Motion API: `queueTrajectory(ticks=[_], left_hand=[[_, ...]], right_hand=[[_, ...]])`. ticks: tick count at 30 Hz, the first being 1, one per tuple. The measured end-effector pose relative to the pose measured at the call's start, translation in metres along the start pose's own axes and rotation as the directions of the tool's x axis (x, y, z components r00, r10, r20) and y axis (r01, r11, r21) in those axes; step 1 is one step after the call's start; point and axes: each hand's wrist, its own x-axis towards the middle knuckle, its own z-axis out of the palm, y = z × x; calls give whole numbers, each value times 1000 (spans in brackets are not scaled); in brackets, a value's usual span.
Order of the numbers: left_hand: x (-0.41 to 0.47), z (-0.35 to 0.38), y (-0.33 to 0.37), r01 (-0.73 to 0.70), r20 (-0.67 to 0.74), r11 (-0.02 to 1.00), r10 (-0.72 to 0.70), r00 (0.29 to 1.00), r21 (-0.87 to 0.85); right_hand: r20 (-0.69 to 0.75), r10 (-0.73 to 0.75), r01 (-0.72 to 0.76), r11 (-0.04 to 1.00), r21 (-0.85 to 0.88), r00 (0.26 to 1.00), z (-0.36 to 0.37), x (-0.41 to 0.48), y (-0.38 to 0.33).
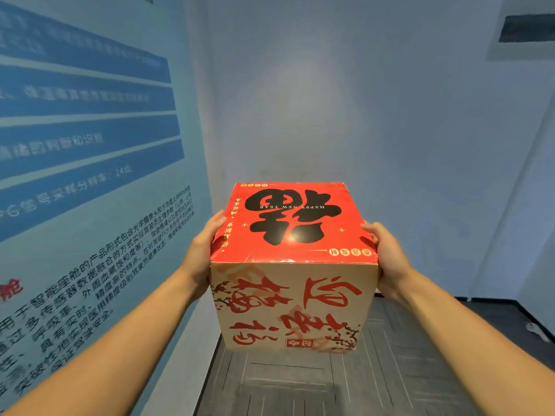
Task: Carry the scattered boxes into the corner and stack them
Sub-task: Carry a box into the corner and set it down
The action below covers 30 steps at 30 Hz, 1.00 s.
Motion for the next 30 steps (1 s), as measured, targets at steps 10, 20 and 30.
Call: queueTrajectory(ticks=[10,20,30], left_hand=[[282,-33,-97,121,0,993,-121,993,-12],[513,-56,-200,168,-81,984,-163,983,53],[694,-93,-289,293,-138,948,-276,951,121]], right_hand=[[-33,26,-26,1000,-17,999,5,285,37],[-34,83,-85,994,-70,996,-12,562,103],[-50,192,-195,979,-60,980,-12,770,171]])
